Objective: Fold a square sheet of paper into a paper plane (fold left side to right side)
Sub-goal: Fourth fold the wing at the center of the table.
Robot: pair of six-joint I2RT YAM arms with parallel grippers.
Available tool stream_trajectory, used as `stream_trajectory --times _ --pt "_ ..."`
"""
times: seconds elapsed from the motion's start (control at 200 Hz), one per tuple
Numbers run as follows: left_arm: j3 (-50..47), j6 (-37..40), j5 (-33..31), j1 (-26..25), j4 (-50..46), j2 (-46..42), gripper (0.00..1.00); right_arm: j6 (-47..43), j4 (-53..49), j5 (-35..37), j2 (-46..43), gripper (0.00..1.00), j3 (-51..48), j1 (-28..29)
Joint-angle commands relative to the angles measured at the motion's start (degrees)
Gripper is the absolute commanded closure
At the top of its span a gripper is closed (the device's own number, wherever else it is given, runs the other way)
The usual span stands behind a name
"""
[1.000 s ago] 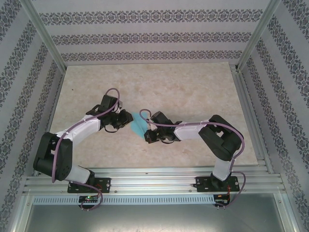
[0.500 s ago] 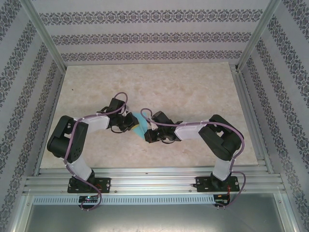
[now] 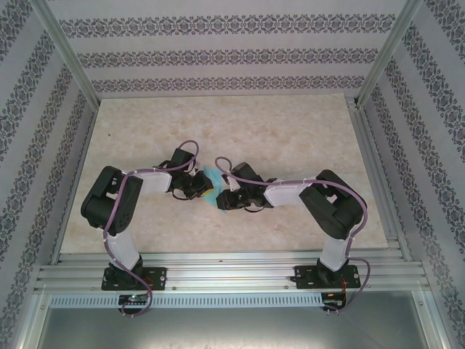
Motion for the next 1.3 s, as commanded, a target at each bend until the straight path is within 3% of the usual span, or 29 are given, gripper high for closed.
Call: stream_trajectory --times 0.0,0.539,0.849,1.044,1.294 --pt "0.6 -0.2 -0.5 -0.7 0.1 1.1 0.85 1.5 0.8 -2.5 1.8 0.73 2.3 -1.5" --pt "-0.2 -0.4 -0.7 -0.8 0.4 0.3 0.85 6.7 1.8 -8.4 6.8 0.69 7.2 -4.7" --pt "0.3 0.9 -2.2 -0.7 -2.7 -3.3 0.79 6.4 1.4 -8.3 6.9 0.94 6.5 -5.8" --pt "0.6 2.5 -4.3 -0.5 -6.2 -7.1 0.75 6.2 1.8 -8.2 6.5 0.97 5.6 -6.2" --pt "-0.8 1.7 -4.2 -0.5 -5.0 -5.4 0.91 6.1 1.9 -8.2 5.4 0.96 5.6 -6.3"
